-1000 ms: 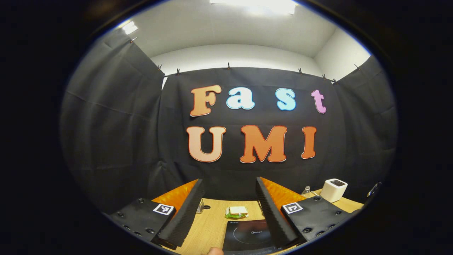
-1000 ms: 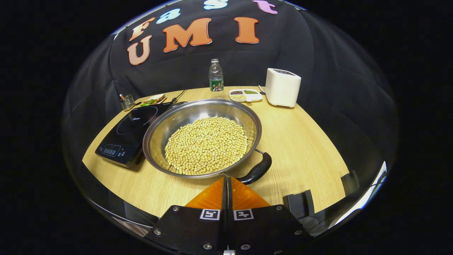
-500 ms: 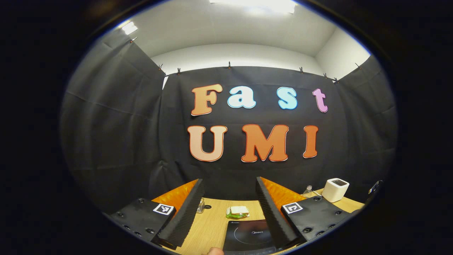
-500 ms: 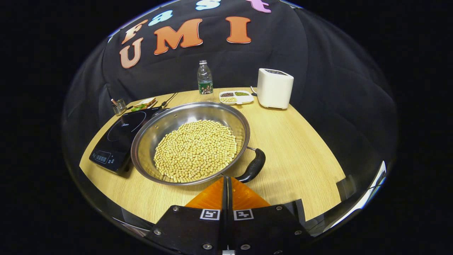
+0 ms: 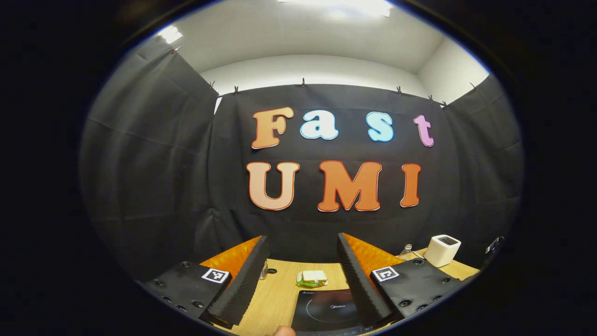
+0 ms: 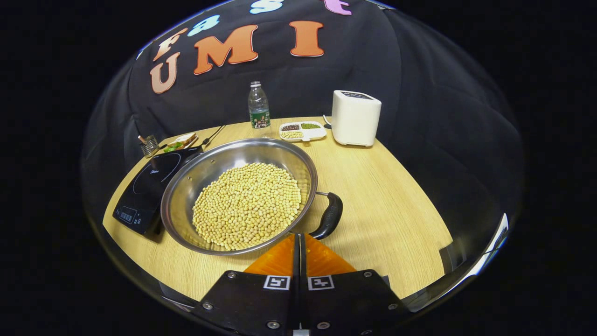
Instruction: First push the handle of the pot to place it horizontally, then grasp the pot with both hands and set it on the induction cooktop.
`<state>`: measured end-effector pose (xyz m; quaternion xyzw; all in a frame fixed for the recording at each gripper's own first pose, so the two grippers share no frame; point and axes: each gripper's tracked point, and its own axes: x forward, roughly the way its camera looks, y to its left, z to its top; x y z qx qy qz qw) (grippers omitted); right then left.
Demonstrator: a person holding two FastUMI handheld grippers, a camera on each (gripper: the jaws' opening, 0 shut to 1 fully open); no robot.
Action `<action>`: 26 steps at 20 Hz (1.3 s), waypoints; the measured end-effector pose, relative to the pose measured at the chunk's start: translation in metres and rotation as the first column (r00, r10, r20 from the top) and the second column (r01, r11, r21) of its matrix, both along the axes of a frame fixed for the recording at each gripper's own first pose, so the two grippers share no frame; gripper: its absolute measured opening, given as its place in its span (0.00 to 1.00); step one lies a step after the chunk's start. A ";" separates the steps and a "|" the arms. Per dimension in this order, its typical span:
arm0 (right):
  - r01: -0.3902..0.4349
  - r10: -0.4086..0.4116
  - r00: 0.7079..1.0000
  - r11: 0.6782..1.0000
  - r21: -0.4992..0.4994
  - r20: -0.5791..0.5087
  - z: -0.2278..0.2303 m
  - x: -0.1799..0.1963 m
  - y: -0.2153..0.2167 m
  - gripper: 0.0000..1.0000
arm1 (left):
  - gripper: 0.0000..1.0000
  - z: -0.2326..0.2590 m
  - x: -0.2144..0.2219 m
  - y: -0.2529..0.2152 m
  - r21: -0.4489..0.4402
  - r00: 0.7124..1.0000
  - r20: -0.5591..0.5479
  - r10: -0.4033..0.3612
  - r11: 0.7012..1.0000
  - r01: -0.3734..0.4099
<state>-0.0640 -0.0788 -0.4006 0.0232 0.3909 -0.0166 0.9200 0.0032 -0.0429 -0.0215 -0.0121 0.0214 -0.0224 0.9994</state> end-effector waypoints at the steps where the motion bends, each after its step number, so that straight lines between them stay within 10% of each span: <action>1: 0.002 -0.002 1.000 1.000 -0.001 0.001 0.000 0.003 -0.001 0.00 | 0.96 0.000 0.001 -0.001 0.000 1.000 0.002 -0.001 1.000 0.001; 26: 0.005 -0.005 1.000 1.000 0.022 0.019 -0.009 0.067 -0.032 0.00 | 0.99 -0.114 0.031 -0.096 -0.010 0.974 -0.209 -0.088 0.996 0.088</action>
